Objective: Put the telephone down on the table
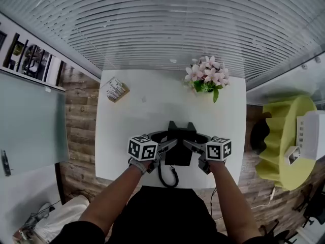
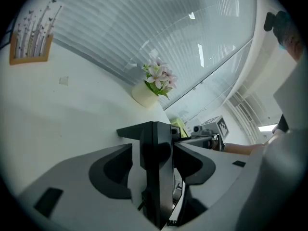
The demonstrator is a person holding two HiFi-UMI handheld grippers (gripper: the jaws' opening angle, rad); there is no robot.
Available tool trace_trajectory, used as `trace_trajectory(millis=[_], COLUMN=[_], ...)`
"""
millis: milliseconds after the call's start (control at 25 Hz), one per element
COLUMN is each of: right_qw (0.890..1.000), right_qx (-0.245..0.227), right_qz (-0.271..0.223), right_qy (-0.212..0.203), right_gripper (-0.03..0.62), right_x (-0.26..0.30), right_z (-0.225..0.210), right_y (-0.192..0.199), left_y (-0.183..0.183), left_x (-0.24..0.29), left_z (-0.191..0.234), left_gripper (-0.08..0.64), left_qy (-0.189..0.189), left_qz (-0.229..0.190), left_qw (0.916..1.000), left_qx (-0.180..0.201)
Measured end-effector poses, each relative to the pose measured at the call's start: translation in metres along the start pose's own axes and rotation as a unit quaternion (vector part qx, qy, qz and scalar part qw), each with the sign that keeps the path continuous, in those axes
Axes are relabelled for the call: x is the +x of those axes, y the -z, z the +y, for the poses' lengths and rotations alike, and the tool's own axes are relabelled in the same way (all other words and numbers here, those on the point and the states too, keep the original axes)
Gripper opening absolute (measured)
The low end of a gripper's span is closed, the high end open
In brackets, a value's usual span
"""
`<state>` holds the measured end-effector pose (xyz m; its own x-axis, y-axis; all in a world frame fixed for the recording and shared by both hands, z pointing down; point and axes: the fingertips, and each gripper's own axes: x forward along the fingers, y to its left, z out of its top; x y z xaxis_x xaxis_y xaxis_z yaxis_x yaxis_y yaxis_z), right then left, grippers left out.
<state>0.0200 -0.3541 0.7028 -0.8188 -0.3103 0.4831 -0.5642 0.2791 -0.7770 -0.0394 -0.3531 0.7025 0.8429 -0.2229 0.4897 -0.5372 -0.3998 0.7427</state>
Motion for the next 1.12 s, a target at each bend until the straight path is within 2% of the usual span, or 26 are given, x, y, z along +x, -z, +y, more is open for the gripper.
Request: trace_trajectory(millis=[120,280,480,600,720,960,1120], right_qw=[0.999,0.995,0.98,0.969,0.959,0.939,0.924], right_qx=[-0.029,-0.08,-0.168,-0.218,-0.252,-0.298,-0.324], right_qz=[-0.008,-0.026,-0.041,-0.063,-0.093,-0.16,-0.198], right_qy=[0.027,0.053,0.095,0.101,0.09,0.06,0.051], right_gripper=[0.264,0.264,0.262,0.262,0.262,0.254,0.149], right_x=[-0.011,-0.031,-0.058,-0.075,-0.091,-0.122,-0.138], right_z=[0.001,0.018,0.052,0.085,0.121,0.183,0.212], right_y=[-0.001,-0.005,-0.007,-0.009,-0.015,-0.042,-0.054], left_y=[-0.004,-0.009,-0.013,-0.018,-0.026,-0.054,-0.068], left_x=[-0.015,-0.039,-0.067,-0.082,-0.097,-0.126,-0.142], left_z=[-0.003,-0.022,-0.063,-0.095,-0.128,-0.182,-0.21], left_gripper=[0.259,0.258,0.258,0.258,0.258,0.251,0.217], left_qy=[-0.015,-0.013,-0.023,-0.027,-0.021,-0.015,-0.012], left_qz=[-0.017,-0.035,-0.047,-0.06,-0.078,-0.139,-0.169], left_qw=[0.9997,0.9988,0.9924,0.9838,0.9739,0.9532,0.9391], left_qx=[0.013,0.033,0.111,0.167,0.212,0.268,0.299])
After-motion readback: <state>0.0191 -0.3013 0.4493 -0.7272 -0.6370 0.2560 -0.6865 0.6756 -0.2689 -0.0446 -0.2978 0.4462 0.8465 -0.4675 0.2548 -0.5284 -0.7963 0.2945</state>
